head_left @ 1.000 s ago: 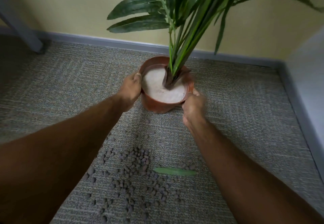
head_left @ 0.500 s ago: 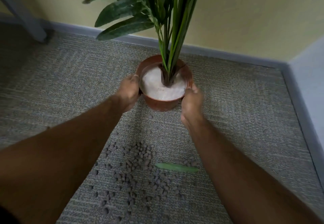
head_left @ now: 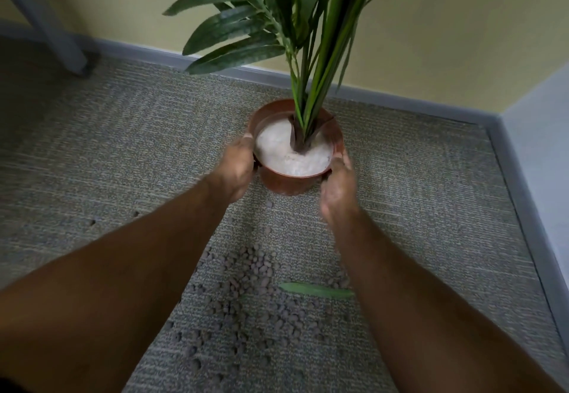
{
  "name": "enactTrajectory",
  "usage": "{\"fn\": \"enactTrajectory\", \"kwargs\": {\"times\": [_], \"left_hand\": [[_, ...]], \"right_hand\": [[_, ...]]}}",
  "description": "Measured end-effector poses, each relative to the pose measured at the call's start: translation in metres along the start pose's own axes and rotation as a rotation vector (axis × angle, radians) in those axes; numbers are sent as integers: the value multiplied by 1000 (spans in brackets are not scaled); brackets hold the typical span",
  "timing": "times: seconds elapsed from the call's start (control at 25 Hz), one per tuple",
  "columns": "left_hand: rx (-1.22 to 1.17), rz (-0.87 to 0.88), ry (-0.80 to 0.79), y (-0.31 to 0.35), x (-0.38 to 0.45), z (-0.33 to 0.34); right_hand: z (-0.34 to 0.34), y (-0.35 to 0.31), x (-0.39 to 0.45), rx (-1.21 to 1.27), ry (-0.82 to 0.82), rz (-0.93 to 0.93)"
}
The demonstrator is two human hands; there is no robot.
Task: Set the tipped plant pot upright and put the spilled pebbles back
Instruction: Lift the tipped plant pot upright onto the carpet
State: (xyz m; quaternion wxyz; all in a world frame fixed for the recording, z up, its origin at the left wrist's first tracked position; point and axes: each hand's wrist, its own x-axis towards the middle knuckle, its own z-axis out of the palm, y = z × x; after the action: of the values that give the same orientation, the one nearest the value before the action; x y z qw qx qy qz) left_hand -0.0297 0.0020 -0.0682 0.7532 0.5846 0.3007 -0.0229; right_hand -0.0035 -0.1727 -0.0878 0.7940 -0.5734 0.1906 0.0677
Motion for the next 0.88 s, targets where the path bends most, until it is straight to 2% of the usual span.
{"fn": "enactTrajectory", "kwargs": {"times": [0.12,0.28,0.48,0.6,0.72,0.88], "left_hand": [[-2,-12,-96,7,-25,-8],[117,-34,-239,7,-55,-29],[230,-18,-228,-7,-88,-75],[367,68,-172,-23,-117,-95],[398,119,-167,-53,-152,-117],[645,131,-317,-94,-172,-137]], "right_hand": [[4,-8,-10,-142,23,14],[3,-8,-32,-394,52,-12],[-1,-2,-100,-662,20,19],[-1,-8,-142,-827,-108,35],[0,-17,-185,-1023,-255,48],[-1,-29,-231,-1297,-397,56]]}}
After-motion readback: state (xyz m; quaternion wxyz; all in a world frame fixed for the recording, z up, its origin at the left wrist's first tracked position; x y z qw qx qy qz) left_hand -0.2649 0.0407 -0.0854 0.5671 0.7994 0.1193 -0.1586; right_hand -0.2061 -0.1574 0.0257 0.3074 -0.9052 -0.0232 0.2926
